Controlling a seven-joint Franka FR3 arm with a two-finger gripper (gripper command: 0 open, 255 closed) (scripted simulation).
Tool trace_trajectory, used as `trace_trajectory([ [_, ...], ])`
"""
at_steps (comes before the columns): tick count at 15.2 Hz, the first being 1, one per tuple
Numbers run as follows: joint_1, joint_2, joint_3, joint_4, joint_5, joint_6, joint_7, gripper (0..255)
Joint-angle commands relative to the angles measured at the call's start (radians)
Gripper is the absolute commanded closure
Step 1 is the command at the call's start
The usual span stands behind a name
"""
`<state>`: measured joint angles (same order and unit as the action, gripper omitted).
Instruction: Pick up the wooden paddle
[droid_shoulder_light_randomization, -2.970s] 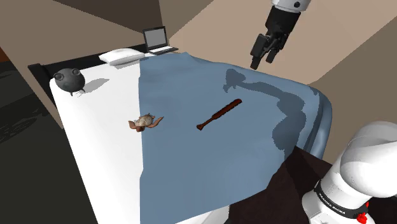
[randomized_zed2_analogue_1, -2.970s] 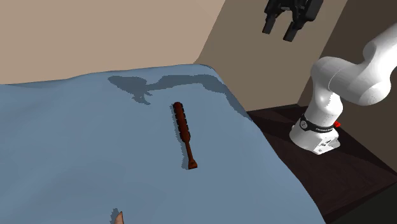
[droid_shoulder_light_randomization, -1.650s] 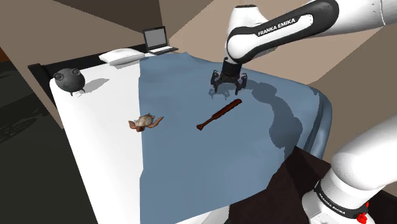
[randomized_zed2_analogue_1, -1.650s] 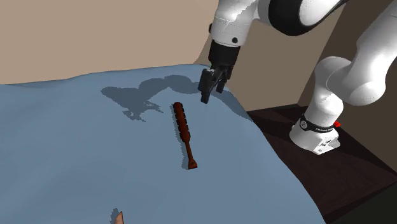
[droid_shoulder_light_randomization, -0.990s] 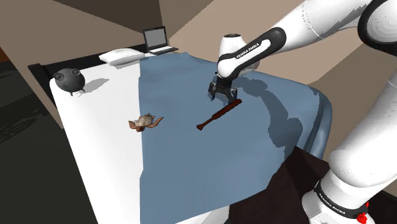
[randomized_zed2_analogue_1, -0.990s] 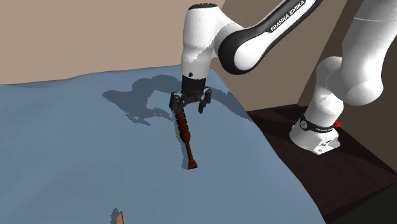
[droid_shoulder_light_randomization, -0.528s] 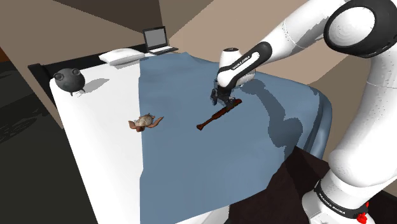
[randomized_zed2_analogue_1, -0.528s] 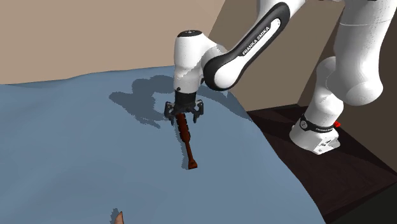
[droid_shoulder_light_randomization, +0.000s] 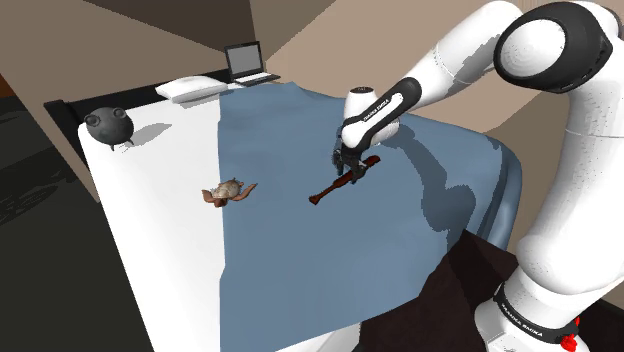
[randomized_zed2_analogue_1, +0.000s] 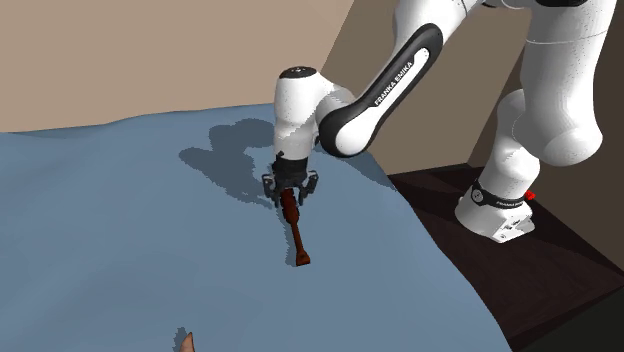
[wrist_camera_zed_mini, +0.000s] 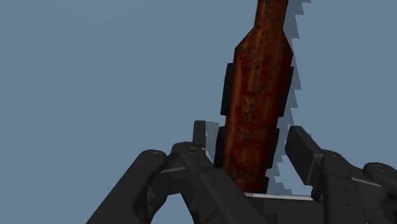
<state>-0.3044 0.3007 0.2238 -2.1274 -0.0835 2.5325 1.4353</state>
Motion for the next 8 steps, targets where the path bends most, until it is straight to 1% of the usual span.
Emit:
trace_trajectory([
  [1, 0.000, 0.002, 0.000, -0.001, -0.001, 0.003, 0.001, 255],
  [8, 0.002, -0.001, 0.001, -0.005, -0.001, 0.004, 0.003, 255],
])
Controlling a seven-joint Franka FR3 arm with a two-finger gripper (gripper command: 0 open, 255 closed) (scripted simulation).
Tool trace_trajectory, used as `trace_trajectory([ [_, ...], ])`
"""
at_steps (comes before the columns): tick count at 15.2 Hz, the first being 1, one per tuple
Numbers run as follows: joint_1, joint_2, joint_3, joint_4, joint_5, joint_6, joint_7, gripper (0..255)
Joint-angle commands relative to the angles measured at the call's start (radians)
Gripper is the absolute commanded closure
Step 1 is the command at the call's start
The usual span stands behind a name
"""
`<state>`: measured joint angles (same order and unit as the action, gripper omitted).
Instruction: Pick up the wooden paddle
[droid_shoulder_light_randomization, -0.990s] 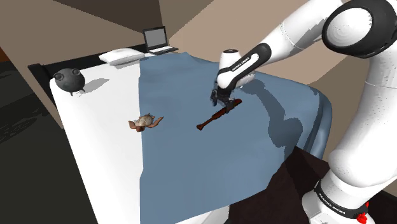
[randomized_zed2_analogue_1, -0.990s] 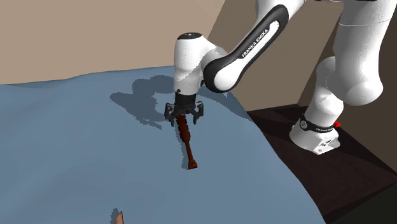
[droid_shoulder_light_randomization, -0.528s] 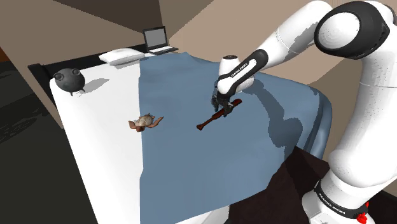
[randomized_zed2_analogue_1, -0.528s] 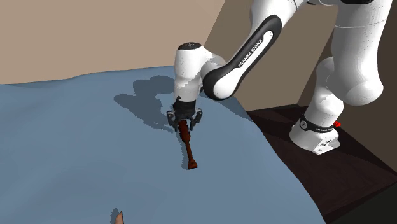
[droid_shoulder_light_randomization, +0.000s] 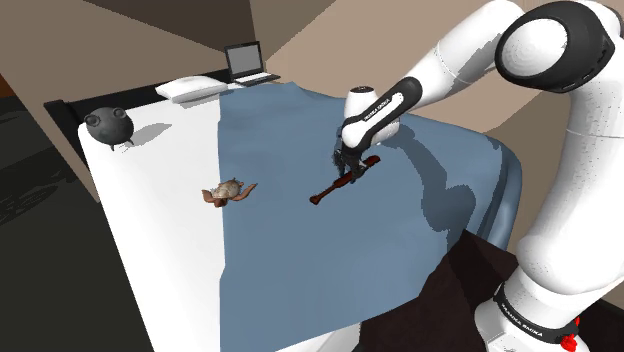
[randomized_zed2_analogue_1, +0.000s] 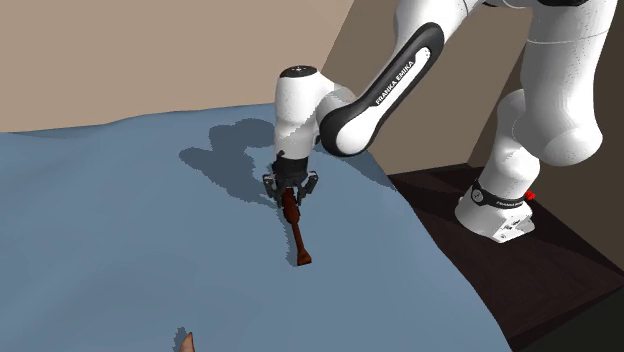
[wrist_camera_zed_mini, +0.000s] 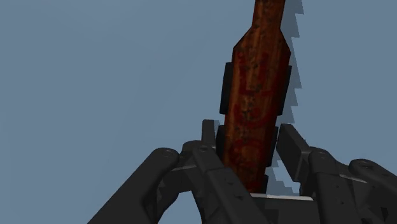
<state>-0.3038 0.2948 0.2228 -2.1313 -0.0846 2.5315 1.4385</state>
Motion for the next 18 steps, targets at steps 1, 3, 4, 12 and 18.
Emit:
trace_trajectory([
  [1, -0.001, 0.008, 0.000, 0.004, 0.001, 0.003, -0.003, 255],
  [3, -0.003, -0.011, 0.004, 0.008, 0.008, -0.019, -0.008, 255],
  [4, -0.005, -0.021, 0.006, 0.010, 0.012, -0.031, -0.011, 255],
  [12, -0.012, -0.091, 0.016, 0.036, 0.039, -0.125, -0.028, 255],
  [18, -0.015, -0.123, 0.019, 0.055, 0.051, -0.176, -0.035, 255],
])
